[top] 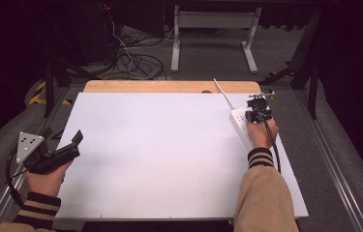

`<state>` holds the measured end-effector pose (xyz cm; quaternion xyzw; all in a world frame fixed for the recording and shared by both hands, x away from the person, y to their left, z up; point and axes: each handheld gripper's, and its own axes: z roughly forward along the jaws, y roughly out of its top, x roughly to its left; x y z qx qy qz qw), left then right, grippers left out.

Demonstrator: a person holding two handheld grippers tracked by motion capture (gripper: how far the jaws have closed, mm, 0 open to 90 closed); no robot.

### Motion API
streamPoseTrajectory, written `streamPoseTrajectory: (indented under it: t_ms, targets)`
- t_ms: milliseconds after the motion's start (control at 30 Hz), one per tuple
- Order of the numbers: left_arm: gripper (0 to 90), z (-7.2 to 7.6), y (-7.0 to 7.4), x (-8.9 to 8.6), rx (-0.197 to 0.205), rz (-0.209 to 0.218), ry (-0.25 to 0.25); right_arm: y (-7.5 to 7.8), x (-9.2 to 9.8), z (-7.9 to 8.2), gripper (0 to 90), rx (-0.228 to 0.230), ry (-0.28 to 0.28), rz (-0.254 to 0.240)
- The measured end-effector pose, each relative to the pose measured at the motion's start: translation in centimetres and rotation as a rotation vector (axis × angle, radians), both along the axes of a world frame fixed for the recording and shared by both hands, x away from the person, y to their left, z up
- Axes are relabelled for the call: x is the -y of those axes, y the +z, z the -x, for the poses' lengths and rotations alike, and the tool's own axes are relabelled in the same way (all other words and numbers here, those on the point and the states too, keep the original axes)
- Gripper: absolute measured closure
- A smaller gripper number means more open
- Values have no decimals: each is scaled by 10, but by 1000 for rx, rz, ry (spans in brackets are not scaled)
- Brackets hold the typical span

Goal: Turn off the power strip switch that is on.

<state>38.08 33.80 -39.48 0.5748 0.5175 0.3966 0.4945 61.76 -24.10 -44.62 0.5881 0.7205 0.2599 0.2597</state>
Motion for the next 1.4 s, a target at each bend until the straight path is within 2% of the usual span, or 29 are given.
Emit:
streamPoseTrajectory:
  t_ms: [200, 267, 333, 400, 667, 833, 933, 1067, 1167, 1233, 1300, 1400]
  targets:
    - [42, 0, -1, 0, -4, 0, 4, 1, 3, -1, 900, -2, 15, 7]
    - [42, 0, -1, 0, -3, -2, 1, 1, 7, 0, 900, 13, 10, 7]
    - [42, -1, -1, 0, -5, -1, 4, 5, 13, 5, 900, 56, 15, -36]
    - [42, -1, -1, 0, -7, -2, 3, 7, 14, 6, 900, 69, 26, -32]
    - [43, 0, 1, 1, 2, 4, 5, 41, 22, 28, 900, 238, 73, -103]
    - [43, 0, 1, 1, 0, 4, 4, 55, 32, 52, 900, 350, 104, -139]
    - [43, 1, 2, 3, 9, -4, -1, 63, 38, 70, 900, 421, 108, -191]
    - [43, 2, 3, 3, 12, -5, -5, 63, 39, 101, 900, 514, 126, -235]
    - [43, 1, 2, 3, 5, -1, -1, 59, 40, 125, 900, 577, 113, -263]
    - [43, 1, 2, 3, 8, 1, -5, 55, 38, 141, 900, 612, 112, -246]
    - [43, 0, 2, 4, 6, 1, -10, 50, 35, 157, 900, 647, 122, -205]
    - [43, 0, 2, 4, 10, 0, -11, 50, 34, 175, 900, 697, 132, -185]
